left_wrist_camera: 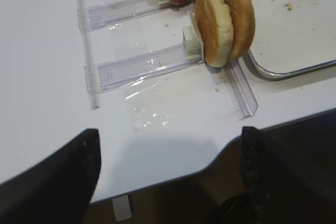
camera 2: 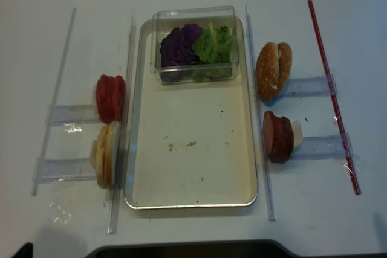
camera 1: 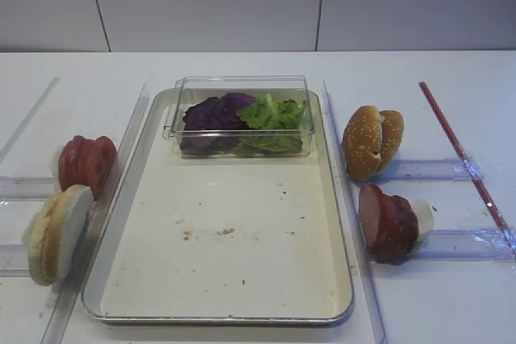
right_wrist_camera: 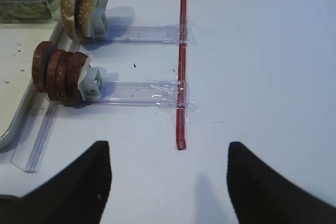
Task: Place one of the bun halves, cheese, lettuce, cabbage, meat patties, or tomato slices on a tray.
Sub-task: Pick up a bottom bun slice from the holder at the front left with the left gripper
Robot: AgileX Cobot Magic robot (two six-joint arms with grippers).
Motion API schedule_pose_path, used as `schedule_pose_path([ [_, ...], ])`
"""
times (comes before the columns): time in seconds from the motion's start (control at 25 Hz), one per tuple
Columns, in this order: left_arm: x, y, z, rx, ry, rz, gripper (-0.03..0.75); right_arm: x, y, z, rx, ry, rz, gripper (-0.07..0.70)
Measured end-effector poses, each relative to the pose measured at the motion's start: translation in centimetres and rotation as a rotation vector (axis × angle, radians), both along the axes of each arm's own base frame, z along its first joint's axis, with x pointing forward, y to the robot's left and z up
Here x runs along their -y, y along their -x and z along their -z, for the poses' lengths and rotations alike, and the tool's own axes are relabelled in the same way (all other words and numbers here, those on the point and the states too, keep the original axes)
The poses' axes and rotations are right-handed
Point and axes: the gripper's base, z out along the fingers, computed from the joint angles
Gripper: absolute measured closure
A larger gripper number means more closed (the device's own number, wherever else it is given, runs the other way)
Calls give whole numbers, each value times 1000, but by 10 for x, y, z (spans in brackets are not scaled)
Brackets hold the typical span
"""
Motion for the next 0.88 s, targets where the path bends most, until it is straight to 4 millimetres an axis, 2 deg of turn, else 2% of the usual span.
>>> schedule_pose_path([
  [0.48,7,-46,-61,-108,92,-83,173,0,0,0,-2,-3,2,124],
  [0.6,10,-63,-70,-150,104,-84,173,0,0,0,-2,-3,2,124],
  [0.88,17,-112,-78,-277,87,-96,173,0,0,0,-2,-5,1,124],
])
